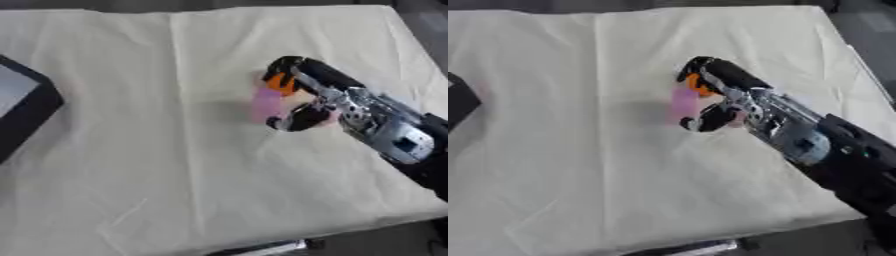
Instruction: Pick up the objects with one hand, pass them to the other hand, and then place them into the box on the other side of the table.
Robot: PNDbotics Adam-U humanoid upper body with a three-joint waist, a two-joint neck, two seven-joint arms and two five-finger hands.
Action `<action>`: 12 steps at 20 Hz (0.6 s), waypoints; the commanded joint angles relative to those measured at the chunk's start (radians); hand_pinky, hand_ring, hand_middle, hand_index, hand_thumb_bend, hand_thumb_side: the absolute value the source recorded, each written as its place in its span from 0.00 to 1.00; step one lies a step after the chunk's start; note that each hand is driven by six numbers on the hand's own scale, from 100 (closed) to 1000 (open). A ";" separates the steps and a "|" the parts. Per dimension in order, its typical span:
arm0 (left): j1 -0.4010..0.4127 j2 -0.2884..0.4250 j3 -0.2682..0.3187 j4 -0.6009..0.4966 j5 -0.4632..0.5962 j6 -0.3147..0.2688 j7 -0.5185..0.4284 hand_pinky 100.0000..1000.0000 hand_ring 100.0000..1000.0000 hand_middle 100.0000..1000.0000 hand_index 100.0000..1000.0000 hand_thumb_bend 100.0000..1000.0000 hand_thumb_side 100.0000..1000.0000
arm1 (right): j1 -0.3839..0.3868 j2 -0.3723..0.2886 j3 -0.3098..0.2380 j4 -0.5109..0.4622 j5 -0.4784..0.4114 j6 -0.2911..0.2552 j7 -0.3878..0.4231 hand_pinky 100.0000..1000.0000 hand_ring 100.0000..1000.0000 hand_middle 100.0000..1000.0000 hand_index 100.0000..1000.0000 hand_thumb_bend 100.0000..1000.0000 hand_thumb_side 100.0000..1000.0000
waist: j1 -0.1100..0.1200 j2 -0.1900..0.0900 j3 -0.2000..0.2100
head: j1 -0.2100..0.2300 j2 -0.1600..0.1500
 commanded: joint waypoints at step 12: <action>-0.009 0.013 0.010 -0.010 -0.009 -0.001 -0.004 0.91 0.64 0.70 0.68 0.04 0.82 | -0.005 -0.003 -0.006 -0.009 0.035 0.037 -0.003 0.61 0.70 0.85 0.76 0.42 0.00 | -0.007 0.020 0.006 | -0.011 -0.002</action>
